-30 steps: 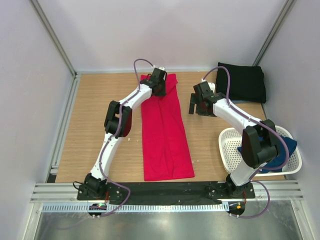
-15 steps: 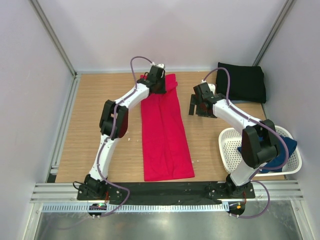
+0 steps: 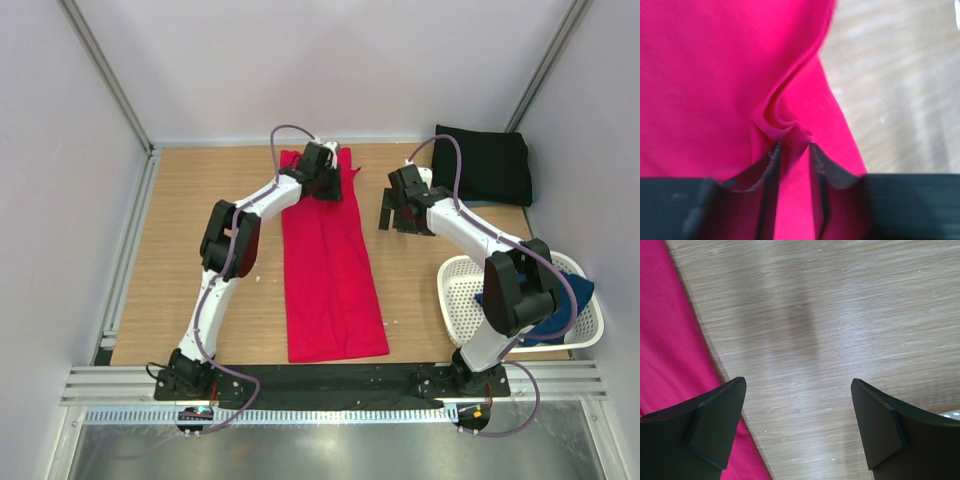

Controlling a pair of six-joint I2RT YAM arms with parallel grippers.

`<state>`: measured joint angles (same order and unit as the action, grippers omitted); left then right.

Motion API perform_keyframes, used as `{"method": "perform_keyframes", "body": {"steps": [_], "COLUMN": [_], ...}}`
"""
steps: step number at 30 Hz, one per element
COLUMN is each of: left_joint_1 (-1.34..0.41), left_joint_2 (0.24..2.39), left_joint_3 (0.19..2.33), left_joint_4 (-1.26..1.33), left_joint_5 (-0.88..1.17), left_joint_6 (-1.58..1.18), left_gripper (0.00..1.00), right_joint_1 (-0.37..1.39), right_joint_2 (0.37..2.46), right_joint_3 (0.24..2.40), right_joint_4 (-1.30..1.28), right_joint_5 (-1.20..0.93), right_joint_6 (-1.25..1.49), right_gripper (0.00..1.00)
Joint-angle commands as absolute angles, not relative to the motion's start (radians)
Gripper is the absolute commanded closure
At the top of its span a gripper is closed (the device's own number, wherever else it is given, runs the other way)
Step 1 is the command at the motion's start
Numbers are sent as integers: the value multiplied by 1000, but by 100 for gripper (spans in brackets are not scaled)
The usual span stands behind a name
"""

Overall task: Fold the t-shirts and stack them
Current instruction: Fold the tshirt

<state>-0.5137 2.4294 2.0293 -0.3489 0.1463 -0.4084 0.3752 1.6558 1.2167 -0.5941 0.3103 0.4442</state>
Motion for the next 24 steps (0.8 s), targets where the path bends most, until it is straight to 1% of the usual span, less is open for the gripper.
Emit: {"method": "perform_keyframes", "body": {"steps": [1, 2, 3, 5, 6, 10, 11, 14, 16, 21, 24], "left_joint_1": [-555, -558, -563, -569, -571, -568, -565, -554, -540, -494, -494], "left_joint_2": [2329, 2313, 2290, 2272, 2258, 2211, 2197, 2143, 2103, 2033, 1993], "left_joint_3": [1968, 1945, 1925, 1879, 1870, 1836, 1832, 1815, 1810, 1741, 1668], "left_joint_4": [-301, -281, -269, -253, -252, -253, -253, -232, -229, -302, -304], "left_joint_5": [253, 265, 299, 321, 325, 284, 275, 264, 210, -56, -77], "left_joint_6": [-336, -313, -302, -269, -259, -253, -258, -290, -325, -429, -463], "left_gripper": [68, 61, 48, 36, 34, 29, 27, 25, 24, 23, 25], "right_joint_1": [367, 367, 365, 364, 362, 359, 359, 357, 357, 357, 357], "right_joint_2": [1632, 1632, 1634, 1637, 1640, 1641, 1644, 1660, 1695, 1833, 1908], "right_joint_3": [1235, 1233, 1235, 1238, 1242, 1270, 1278, 1322, 1357, 1521, 1591], "right_joint_4": [-575, -574, -574, -572, -574, -575, -574, -569, -555, -507, -422], "right_joint_5": [333, 334, 333, 331, 331, 325, 325, 319, 283, 193, 175], "right_joint_6": [446, 448, 448, 449, 449, 448, 446, 431, 417, 399, 405], "right_gripper": [8, 8, 8, 8, 8, 8, 8, 8, 8, 8, 8]}}
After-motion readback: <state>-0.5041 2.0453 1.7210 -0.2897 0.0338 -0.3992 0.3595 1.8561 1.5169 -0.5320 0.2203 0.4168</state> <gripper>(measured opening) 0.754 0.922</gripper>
